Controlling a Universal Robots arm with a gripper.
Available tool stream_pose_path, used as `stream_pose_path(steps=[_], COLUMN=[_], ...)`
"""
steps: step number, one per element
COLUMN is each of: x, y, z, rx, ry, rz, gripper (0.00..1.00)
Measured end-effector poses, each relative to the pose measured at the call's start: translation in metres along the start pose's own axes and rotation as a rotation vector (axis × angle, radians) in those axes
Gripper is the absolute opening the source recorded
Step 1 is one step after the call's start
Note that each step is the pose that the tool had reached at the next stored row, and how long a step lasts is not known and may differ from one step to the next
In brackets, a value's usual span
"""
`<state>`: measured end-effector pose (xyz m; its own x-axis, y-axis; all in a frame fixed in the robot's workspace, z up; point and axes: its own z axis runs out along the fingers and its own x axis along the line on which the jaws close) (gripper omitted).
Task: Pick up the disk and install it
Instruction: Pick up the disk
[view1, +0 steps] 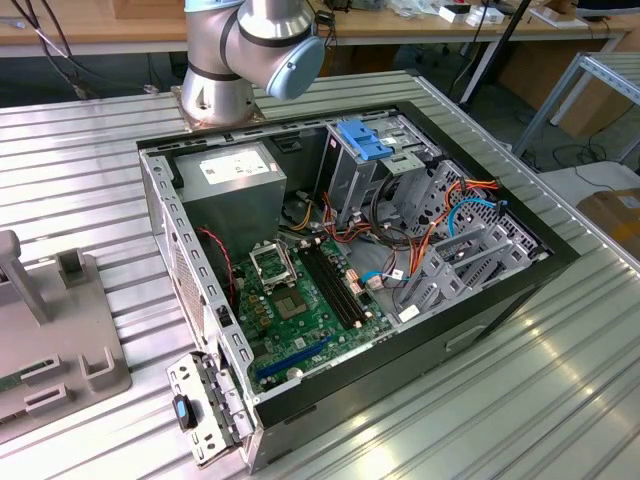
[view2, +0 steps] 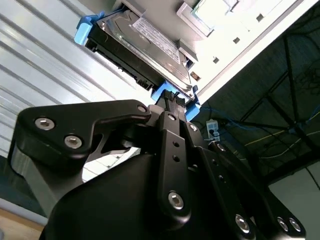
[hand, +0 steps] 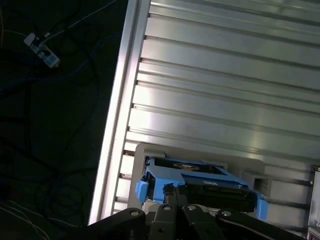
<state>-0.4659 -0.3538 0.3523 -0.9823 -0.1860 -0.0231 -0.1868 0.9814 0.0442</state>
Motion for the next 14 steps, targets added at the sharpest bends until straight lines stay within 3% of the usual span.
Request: stream_pose_path(steps=[3, 8, 14], x=[0.0000, 0.0000, 0.0000], y=[0.0000, 0.0001, 0.0001], z=[0.0000, 0.0000, 0.0006], rx=[-0.0003, -0.0003, -0.0030], ry=[0.0025, 0.0030, 0.0085], rz=[-0.052, -0.062, -0.186], gripper=[0.11, 0.11, 0.11])
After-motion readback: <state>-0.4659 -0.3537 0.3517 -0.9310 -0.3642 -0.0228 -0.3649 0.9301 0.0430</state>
